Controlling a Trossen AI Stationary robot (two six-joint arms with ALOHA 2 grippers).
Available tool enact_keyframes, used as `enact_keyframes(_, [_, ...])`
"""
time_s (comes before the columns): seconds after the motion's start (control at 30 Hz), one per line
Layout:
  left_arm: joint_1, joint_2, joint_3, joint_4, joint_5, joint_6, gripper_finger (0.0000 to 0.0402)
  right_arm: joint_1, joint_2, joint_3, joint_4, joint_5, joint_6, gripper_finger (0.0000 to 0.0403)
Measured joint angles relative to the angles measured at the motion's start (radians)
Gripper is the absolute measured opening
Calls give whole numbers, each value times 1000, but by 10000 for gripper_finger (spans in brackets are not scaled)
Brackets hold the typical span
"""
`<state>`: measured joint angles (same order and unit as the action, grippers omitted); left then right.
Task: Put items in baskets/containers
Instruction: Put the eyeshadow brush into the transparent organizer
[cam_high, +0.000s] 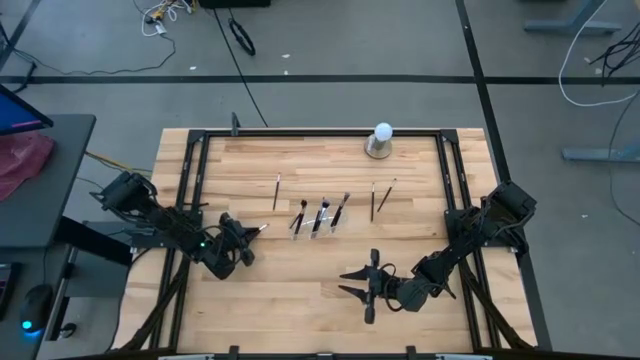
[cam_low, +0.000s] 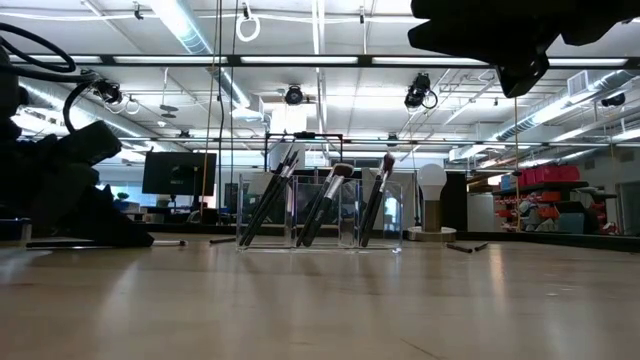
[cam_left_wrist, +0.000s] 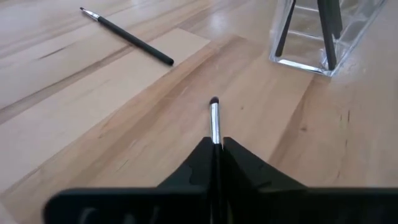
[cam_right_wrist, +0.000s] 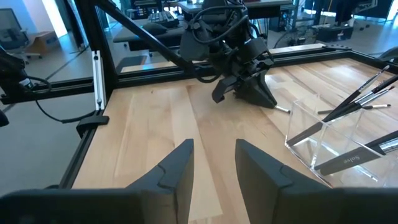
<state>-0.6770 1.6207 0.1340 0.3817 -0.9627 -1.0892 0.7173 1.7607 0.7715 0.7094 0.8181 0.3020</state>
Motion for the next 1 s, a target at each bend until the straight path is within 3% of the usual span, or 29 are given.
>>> enact_keyframes(0.43, [-21,-60,-7,57,18,83,19,1,0,0,3,-60,-22,118])
enact_keyframes(0.57, [-23,-119,-5,133,73,171,21,1,0,0,10,-60,-21,118])
enact_keyframes(0.8, [-22,-191,15,332,49,406,21,-2,0,0,14,-59,-13,118])
enact_keyframes(1.0, [-20,-189,166,375,108,623,22,-19,3,0,17,-72,24,118])
